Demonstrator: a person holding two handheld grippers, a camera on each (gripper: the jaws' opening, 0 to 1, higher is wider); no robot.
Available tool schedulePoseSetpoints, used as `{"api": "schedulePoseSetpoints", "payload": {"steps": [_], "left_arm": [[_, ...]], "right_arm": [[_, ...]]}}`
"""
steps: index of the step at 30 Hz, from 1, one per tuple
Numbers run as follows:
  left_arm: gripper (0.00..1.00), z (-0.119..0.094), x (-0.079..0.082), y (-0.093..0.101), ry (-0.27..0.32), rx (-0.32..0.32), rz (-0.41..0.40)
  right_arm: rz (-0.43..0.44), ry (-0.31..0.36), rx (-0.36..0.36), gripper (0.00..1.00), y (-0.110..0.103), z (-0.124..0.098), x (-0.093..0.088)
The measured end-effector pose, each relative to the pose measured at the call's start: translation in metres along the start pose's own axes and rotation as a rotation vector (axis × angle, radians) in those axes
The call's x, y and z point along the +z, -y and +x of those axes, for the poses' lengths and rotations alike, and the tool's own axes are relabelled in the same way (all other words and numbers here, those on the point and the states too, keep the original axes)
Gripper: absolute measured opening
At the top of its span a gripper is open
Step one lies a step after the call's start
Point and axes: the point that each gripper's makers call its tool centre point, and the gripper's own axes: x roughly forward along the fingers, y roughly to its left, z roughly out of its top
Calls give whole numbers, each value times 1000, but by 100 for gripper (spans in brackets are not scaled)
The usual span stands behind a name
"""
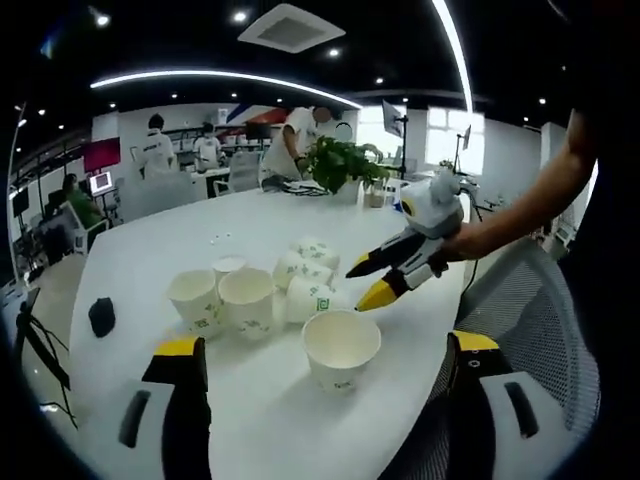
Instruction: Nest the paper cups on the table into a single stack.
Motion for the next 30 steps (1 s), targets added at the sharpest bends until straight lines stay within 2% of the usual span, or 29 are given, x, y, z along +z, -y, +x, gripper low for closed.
{"api": "schedulePoseSetpoints", "payload": {"steps": [15,30], "left_arm": [[99,-3,-5,-2,-2,23,-32],[95,-5,-11,-5,-12,54,-57]], "right_arm": [[65,-30,3,46,-1,25,-4],[46,-78,10,39,-4,36,-8]]}}
